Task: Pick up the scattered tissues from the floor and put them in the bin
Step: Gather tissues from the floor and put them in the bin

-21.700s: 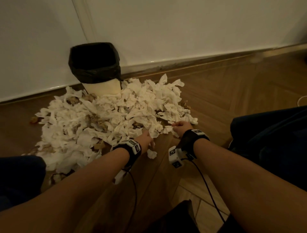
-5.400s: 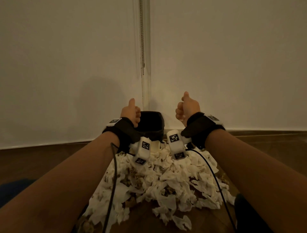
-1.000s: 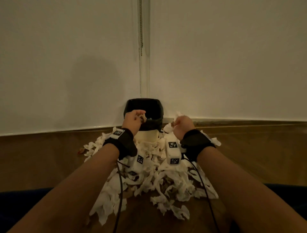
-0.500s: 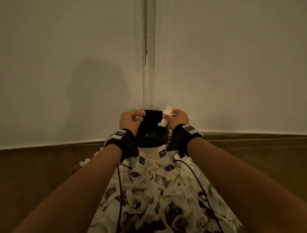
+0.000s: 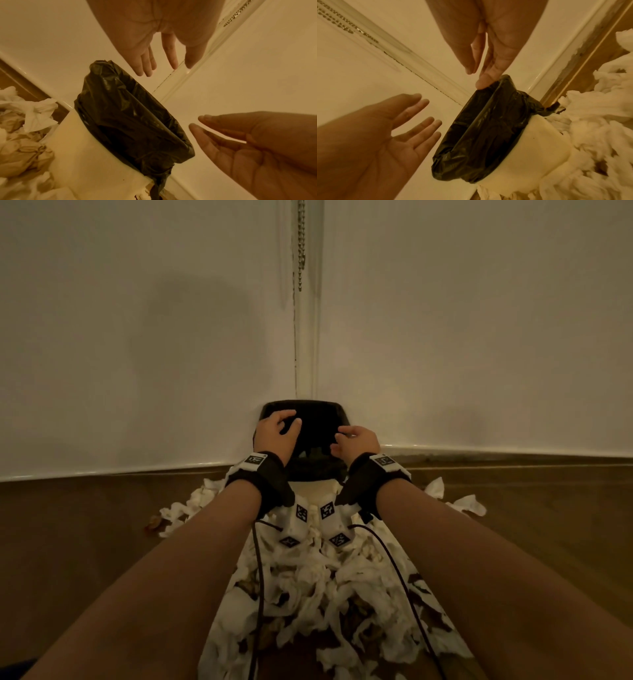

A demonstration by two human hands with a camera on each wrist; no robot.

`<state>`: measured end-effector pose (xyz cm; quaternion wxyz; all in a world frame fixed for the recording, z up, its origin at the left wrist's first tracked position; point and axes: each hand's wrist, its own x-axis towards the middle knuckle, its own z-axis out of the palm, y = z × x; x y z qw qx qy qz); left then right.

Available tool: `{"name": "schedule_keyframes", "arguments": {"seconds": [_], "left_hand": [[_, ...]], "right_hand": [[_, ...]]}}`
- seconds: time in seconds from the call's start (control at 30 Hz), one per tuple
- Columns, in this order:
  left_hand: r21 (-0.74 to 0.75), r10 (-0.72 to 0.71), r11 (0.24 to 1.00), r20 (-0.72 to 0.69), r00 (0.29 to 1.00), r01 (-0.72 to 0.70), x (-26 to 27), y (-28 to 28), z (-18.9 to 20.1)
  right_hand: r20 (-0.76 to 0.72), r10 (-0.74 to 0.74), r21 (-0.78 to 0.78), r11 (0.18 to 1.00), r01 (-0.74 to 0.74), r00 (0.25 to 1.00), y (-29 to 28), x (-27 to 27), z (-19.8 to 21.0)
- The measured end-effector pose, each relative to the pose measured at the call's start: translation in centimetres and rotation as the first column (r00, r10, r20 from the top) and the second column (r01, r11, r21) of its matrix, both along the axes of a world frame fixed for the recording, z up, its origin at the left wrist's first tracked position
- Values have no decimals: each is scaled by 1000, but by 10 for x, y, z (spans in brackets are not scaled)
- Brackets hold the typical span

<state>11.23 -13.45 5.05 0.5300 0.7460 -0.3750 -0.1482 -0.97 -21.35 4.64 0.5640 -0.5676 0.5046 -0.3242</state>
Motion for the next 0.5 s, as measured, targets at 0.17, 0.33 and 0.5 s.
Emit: {"name": "schedule_keyframes", "arguments": {"seconds": [0.17,0.33,0.5], "left_hand": [[20,55,998,36,998,-56,-5,27,-9],[455,-169,890,239,956,43,-11,75,-49],[712,-387,684,173,906,157,-38,119,-88]], "right_hand": [[-70,5,-99,995,-12,998,21,-15,-13],[-211,81,-38,995,-91,974,55,-46,-61],[-342,165,106,985,-137,925,92,-73,-108]]}}
